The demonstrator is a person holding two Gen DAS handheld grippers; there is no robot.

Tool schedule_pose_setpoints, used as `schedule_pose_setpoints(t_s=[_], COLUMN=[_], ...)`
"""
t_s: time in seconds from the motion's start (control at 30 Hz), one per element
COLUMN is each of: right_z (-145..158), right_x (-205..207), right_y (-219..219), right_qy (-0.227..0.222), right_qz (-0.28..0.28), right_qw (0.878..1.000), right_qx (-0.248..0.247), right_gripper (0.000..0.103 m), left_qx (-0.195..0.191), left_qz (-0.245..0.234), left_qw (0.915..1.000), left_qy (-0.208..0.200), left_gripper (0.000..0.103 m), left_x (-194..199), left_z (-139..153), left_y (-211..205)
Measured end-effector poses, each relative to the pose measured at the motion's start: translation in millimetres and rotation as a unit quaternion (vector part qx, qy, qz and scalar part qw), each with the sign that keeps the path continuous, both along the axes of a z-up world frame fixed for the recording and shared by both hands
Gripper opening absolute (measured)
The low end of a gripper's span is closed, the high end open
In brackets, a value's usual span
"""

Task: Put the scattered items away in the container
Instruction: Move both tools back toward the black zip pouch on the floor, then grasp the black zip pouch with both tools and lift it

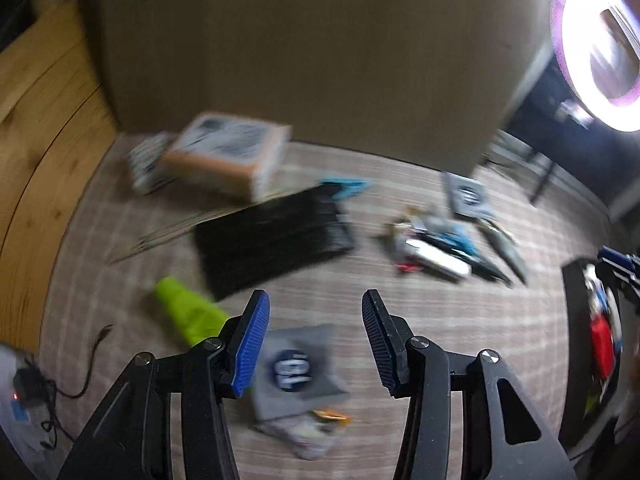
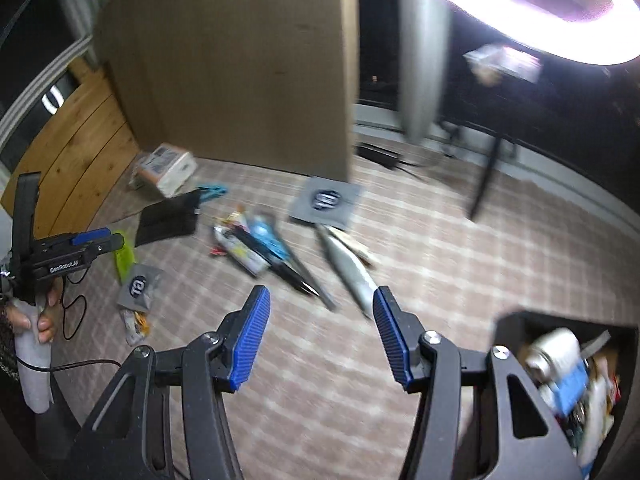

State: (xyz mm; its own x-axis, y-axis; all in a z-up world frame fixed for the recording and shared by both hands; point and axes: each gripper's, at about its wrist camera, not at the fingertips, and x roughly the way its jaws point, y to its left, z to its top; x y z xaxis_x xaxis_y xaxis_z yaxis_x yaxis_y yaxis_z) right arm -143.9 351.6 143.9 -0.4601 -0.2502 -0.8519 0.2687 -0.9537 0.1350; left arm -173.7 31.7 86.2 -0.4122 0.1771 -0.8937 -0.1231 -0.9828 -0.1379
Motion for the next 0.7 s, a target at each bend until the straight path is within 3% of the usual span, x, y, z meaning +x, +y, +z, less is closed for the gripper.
schedule_pose_setpoints(t_s=[0.33,0.7], right_z=[-26,-74], right_x=[-54,-102], right_y=[-109,-193], right_qy=[-0.023,-0.073], right_qz=[0.069,0.124], right_qw=[0.997,0.989], right_qx=[-0.017,-0.026], right_gripper=[0.053,0.053], left_qx=[0.027,0.071], left_qz=[0.084,0.111], left_qw=[0.9954,0.9879], left_qy=[-0.036,-0.082], left_gripper=[0.048,0.049], left_x=[-36,-68], left_z=[-33,-67], left_y=[-68,-70])
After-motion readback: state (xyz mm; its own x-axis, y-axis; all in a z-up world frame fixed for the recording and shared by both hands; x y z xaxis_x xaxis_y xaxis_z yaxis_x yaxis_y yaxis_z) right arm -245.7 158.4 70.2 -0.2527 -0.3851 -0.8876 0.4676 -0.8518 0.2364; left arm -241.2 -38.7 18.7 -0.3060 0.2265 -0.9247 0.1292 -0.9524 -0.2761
